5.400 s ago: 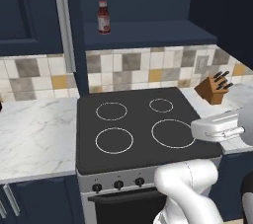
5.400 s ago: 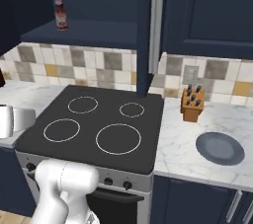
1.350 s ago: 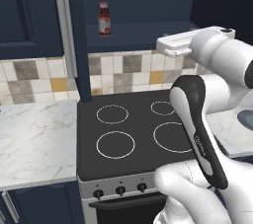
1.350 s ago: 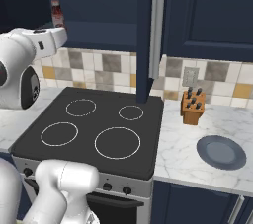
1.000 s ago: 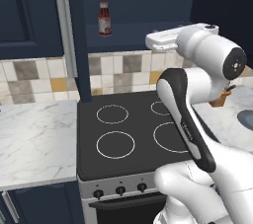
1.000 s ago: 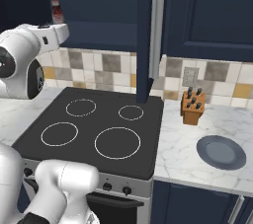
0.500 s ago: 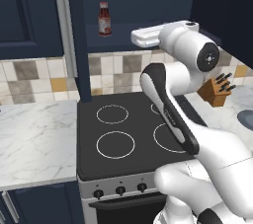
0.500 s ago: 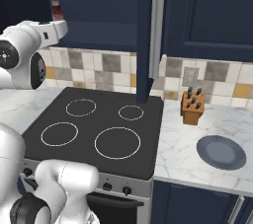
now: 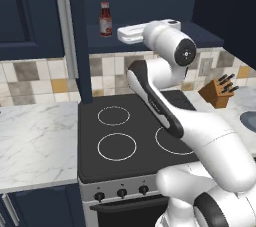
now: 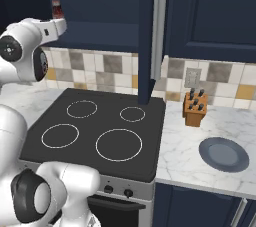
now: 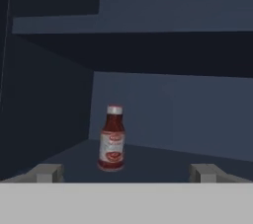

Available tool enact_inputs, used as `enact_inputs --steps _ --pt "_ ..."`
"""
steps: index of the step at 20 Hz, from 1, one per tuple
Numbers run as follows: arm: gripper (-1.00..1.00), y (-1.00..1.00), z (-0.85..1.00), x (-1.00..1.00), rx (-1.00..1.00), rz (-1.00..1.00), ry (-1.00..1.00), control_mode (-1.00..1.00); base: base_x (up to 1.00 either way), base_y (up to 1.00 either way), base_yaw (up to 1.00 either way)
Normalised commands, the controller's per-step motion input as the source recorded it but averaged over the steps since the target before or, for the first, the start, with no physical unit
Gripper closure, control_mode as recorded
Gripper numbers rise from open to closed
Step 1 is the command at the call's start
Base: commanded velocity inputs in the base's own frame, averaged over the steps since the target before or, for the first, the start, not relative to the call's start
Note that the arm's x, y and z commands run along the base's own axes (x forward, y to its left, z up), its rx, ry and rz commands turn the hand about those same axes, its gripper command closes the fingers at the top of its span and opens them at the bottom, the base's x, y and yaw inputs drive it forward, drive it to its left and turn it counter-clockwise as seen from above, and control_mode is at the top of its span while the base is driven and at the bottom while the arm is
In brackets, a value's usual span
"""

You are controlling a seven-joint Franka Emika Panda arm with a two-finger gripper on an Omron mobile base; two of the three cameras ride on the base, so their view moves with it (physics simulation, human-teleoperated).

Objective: Move the hot dog bun to the plate on the dining table and place the condiment next to that plate. Then navigate to the fridge and take the sausage and place it on the plate as well.

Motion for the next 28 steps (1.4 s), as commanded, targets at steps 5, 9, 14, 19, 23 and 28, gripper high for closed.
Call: enact_inputs --steps 5,9,14,19,23,28 --pt "-1.00 0.39 -0.07 0.57 0.05 0.00 0.06 -1.00 0.00 0.00 0.00" --pt "-1.00 0.36 -0.10 0.47 0.02 0.00 0.08 -1.00 0.00 0.00 0.00" --pt "-1.00 0.15 -0.01 0.42 0.01 0.00 0.02 -1.00 0.00 0.00 0.00" --pt "-1.00 0.00 0.00 0.26 0.00 0.00 0.00 -1.00 0.00 0.00 0.00" --pt "-1.00 0.00 0.00 0.25 0.00 0.00 0.01 -1.00 0.00 0.00 0.00" --pt "-1.00 0.00 -0.03 0.34 0.00 0.00 0.05 -1.00 0.00 0.00 0.00"
